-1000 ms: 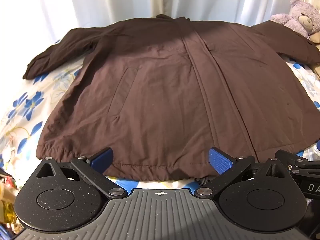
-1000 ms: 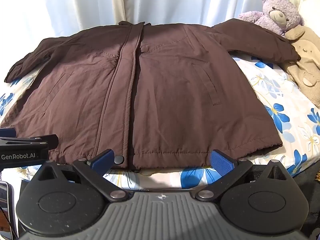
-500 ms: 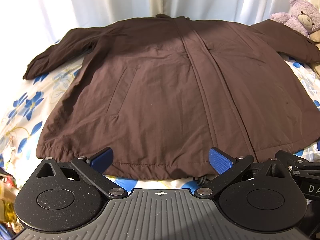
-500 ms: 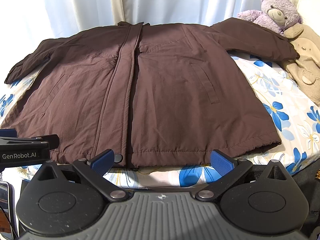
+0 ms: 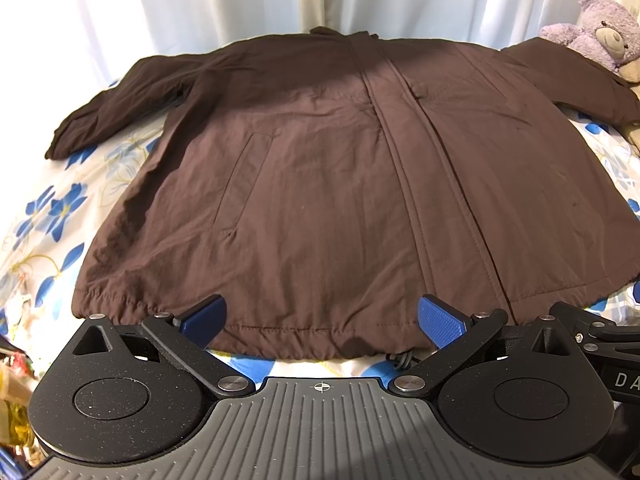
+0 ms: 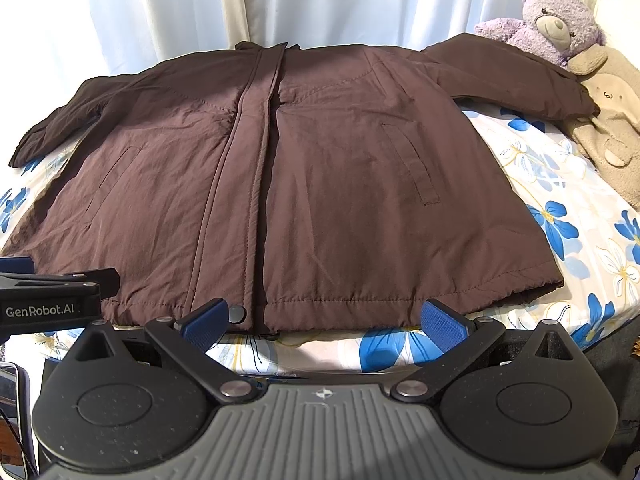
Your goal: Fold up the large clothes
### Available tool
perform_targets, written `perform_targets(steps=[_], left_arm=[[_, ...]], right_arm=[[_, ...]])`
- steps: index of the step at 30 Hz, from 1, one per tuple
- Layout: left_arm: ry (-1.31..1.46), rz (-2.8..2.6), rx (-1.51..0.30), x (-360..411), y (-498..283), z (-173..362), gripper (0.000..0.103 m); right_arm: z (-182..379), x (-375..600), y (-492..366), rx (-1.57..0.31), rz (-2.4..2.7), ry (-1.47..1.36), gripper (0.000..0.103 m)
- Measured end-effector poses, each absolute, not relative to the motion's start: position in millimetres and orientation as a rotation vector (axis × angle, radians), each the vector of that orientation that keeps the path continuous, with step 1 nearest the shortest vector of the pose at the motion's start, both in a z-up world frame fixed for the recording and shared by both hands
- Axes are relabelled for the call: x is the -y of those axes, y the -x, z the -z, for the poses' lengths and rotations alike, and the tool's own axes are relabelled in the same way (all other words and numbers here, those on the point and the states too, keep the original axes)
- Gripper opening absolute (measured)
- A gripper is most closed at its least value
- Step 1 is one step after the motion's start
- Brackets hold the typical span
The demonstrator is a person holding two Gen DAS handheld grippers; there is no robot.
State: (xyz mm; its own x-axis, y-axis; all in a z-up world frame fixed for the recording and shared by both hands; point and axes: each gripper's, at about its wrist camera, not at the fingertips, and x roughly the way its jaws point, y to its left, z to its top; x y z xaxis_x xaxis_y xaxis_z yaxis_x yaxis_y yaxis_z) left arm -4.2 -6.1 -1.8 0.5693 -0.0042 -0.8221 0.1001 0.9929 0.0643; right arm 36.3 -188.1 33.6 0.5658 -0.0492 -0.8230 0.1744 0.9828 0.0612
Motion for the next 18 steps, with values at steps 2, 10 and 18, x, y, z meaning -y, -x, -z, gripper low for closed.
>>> perform_targets(steps=[2, 10, 18], left_arm=[[-0.109, 0.061, -0.965, 6.0, 4.2, 2.0, 0.103], [-0.109, 0.061, -0.966, 6.1, 4.0, 2.4, 0.103], [-0.111, 0.059, -0.971, 7.0, 3.2, 3.9, 0.103]], right_arm=[[-33.4, 188.8, -36.4, -0.963, 0.132, -0.142, 0.102], [-32.6, 189.2, -36.9, -0.966, 0.131, -0.144, 0.102], [-31.6, 189.6, -36.8, -0.969, 0.13, -0.145, 0.102]])
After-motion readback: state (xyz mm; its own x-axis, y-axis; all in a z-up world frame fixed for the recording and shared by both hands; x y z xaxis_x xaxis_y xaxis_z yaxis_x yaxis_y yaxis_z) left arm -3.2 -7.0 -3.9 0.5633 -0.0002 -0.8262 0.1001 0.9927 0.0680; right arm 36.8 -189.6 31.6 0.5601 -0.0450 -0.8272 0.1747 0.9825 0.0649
